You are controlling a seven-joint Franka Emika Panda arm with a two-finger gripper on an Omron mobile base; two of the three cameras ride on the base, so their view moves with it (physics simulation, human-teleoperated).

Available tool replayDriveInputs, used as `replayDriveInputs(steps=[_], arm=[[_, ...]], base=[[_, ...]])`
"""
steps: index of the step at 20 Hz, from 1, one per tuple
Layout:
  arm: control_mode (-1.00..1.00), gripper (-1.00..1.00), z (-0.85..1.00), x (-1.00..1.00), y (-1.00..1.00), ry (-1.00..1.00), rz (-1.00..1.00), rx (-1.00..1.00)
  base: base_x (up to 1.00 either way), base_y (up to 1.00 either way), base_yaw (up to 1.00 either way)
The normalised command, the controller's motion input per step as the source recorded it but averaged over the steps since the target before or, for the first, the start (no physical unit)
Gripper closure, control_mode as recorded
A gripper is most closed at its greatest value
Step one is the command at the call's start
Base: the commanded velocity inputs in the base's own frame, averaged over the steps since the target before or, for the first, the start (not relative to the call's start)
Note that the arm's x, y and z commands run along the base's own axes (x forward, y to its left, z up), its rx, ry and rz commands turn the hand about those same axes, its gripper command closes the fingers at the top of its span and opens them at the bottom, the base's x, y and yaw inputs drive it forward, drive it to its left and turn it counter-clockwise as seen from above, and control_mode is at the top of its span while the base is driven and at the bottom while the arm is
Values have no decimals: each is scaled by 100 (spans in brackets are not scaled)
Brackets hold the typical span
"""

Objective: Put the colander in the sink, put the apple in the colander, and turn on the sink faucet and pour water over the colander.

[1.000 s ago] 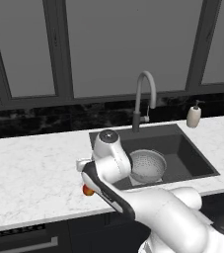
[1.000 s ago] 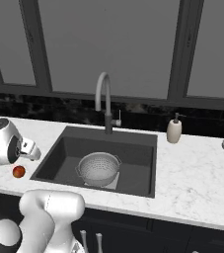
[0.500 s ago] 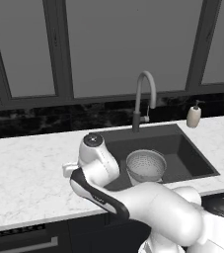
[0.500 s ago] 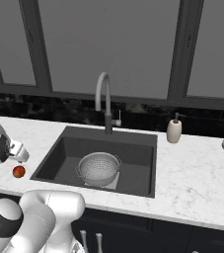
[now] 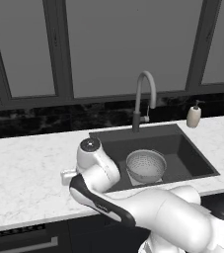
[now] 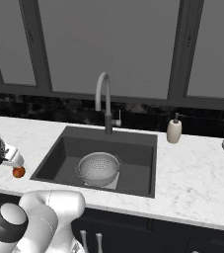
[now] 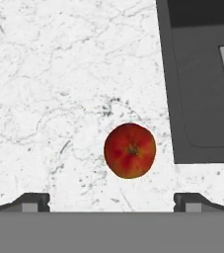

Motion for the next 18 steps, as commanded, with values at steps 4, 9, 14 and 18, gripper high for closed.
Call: replayDriveInputs(steps=[4, 9, 14, 18], arm=[[-100, -100, -11, -23, -14, 0, 0, 1], [-100, -100, -15, -4, -17, 0, 0, 0], [-100, -100, -15, 21, -12, 0, 0, 0], [-100, -100, -26, 25, 0, 1, 0, 2]], base=[[0, 0, 0], [0, 0, 0], [0, 0, 0], [0, 0, 0]])
